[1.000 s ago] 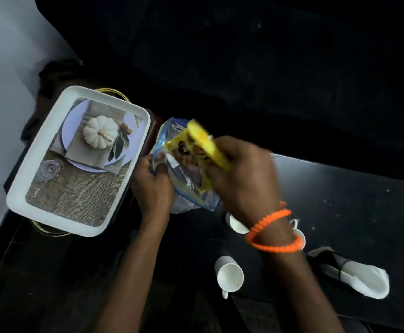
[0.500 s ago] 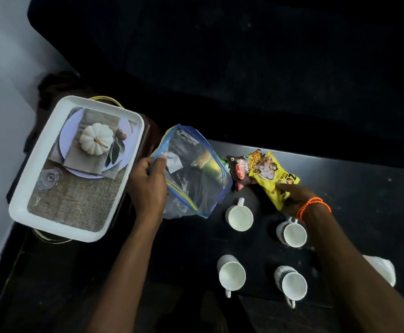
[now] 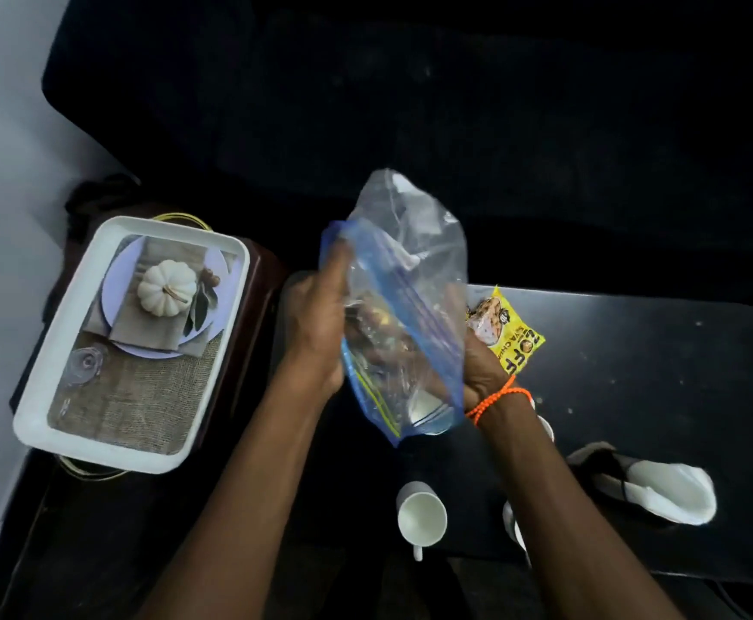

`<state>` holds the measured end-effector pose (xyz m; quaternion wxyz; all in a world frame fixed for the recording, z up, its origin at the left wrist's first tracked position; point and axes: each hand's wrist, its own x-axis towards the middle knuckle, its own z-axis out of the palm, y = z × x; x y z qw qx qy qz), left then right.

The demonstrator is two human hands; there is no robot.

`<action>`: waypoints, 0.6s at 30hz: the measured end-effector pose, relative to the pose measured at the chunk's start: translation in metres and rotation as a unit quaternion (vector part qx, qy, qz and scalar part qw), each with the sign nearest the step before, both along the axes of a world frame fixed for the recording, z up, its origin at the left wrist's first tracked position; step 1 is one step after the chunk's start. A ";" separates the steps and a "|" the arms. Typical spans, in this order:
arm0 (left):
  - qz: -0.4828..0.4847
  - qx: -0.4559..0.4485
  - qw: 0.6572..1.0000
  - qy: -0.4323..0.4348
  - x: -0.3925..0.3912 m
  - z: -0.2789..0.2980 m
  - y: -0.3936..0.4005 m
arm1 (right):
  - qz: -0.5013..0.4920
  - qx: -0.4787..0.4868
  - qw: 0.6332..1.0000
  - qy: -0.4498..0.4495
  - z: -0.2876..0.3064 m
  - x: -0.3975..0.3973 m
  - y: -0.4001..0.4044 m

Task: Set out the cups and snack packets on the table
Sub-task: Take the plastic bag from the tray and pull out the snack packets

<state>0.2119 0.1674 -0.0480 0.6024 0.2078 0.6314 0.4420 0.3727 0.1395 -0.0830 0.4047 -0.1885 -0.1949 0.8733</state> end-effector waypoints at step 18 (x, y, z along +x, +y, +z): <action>-0.387 0.014 0.922 0.021 0.124 0.005 0.008 | -0.187 0.001 0.790 -0.584 0.009 0.122 0.003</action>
